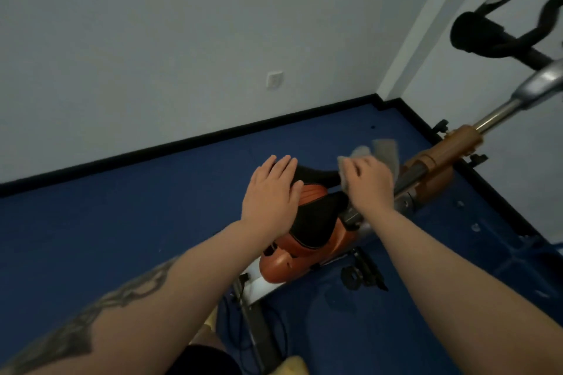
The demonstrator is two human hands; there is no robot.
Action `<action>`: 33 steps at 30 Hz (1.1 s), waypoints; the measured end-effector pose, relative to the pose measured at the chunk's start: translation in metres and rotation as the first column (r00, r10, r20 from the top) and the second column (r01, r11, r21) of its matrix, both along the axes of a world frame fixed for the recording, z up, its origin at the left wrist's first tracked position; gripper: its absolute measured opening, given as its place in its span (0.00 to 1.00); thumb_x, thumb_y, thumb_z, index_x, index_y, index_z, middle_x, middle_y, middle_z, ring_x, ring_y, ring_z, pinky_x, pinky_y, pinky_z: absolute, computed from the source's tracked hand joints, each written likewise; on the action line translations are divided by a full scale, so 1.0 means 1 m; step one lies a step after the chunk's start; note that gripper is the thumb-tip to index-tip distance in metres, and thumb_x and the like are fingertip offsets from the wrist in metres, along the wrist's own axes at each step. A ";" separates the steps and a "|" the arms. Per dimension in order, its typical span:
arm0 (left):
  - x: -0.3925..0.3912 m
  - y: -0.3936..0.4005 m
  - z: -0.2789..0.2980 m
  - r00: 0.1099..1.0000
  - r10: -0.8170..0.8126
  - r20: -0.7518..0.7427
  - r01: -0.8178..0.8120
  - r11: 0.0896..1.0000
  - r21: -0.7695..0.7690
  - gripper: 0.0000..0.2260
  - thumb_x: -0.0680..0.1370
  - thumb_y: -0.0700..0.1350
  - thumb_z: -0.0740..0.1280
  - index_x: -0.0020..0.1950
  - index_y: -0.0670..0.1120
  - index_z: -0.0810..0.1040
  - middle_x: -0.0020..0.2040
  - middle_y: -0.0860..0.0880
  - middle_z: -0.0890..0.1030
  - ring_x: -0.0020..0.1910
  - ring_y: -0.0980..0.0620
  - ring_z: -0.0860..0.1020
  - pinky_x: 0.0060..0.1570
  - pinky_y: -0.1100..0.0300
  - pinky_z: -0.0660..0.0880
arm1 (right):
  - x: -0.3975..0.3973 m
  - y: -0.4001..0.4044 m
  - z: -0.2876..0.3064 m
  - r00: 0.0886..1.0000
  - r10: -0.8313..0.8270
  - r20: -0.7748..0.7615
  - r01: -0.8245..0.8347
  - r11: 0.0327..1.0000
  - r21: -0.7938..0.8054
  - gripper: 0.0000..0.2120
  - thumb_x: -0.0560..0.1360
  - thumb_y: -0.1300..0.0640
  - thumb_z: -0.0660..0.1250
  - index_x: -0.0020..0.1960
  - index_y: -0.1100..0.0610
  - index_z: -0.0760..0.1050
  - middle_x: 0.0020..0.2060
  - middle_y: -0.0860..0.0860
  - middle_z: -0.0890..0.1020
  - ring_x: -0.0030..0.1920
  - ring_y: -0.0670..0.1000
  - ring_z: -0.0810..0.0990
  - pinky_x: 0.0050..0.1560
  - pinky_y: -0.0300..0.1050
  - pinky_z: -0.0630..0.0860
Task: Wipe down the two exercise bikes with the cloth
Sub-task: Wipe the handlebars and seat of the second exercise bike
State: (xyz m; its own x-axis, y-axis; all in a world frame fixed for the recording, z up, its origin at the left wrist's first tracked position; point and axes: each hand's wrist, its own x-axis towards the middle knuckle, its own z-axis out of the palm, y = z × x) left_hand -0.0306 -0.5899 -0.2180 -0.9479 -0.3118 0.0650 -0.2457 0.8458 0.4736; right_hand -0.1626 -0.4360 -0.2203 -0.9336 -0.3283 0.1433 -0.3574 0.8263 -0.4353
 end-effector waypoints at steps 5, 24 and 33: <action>0.003 0.004 -0.001 0.997 0.030 -0.070 -0.031 0.999 -0.019 0.21 0.84 0.50 0.52 0.77 0.48 0.62 0.77 0.51 0.63 0.77 0.50 0.55 0.76 0.54 0.50 | 0.049 -0.041 0.004 0.879 -0.348 0.327 0.409 0.902 -0.140 0.25 0.84 0.52 0.51 0.78 0.58 0.54 0.79 0.55 0.51 0.77 0.59 0.53 0.76 0.55 0.49; -0.046 -0.047 0.001 0.934 -0.356 0.004 0.355 0.932 0.080 0.18 0.82 0.49 0.54 0.69 0.50 0.73 0.64 0.50 0.76 0.61 0.50 0.72 0.53 0.54 0.70 | 0.164 -0.094 0.013 0.745 -0.545 0.385 0.619 0.779 -0.095 0.31 0.82 0.41 0.45 0.79 0.49 0.38 0.79 0.45 0.42 0.77 0.52 0.50 0.73 0.51 0.59; -0.066 -0.060 -0.001 0.899 -0.438 0.002 0.424 0.872 0.242 0.15 0.81 0.48 0.57 0.64 0.51 0.78 0.58 0.48 0.76 0.57 0.50 0.71 0.53 0.55 0.67 | 0.162 -0.145 0.010 0.644 -0.755 0.126 0.729 0.655 0.197 0.29 0.82 0.44 0.48 0.80 0.52 0.49 0.79 0.52 0.49 0.78 0.57 0.50 0.74 0.62 0.54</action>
State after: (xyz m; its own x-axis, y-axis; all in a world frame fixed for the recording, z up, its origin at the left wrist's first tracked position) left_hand -0.0962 -0.6498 -0.2191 -0.9916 0.1289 -0.0141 0.0871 0.7425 0.6641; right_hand -0.0002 -0.5812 -0.2105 -0.8737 0.4845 -0.0426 0.4731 0.8263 -0.3055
